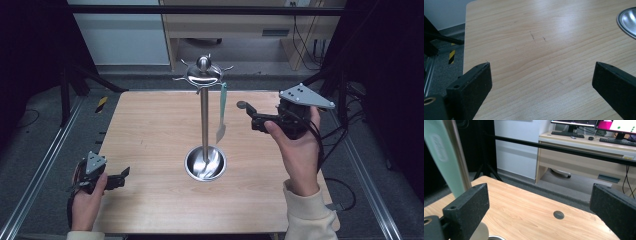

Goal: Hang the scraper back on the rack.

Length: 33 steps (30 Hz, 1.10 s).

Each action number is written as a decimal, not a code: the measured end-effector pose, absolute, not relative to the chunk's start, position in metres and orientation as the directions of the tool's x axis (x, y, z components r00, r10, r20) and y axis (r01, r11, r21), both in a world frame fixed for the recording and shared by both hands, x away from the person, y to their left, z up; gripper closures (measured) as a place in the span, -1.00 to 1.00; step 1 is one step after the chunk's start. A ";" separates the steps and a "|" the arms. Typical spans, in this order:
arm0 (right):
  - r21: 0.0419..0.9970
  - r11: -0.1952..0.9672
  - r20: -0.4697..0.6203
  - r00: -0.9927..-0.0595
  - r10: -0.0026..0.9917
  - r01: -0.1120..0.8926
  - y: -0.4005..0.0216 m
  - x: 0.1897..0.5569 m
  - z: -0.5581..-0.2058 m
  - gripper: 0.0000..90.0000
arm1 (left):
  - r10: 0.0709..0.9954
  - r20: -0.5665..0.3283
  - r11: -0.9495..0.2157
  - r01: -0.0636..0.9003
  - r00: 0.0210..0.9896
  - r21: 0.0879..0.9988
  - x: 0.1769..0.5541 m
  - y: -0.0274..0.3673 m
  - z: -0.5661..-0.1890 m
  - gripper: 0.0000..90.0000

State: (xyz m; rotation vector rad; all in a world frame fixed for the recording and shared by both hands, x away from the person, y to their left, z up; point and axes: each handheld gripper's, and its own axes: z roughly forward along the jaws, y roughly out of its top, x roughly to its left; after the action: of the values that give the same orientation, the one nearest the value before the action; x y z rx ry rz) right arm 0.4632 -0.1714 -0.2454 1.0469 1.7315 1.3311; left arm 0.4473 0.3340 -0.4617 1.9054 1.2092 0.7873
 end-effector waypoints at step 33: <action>0.955 0.128 -0.047 -0.293 0.955 0.266 -0.201 0.490 -0.302 -0.86 | 0.925 0.131 -0.296 0.461 0.356 0.837 0.447 0.338 -0.460 -0.95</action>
State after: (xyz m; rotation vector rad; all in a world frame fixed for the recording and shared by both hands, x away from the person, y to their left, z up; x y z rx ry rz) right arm 0.4896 -0.2009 -0.3024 1.1974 1.6797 1.1997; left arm 0.4473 0.3380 -0.4597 1.9016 1.2070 0.8217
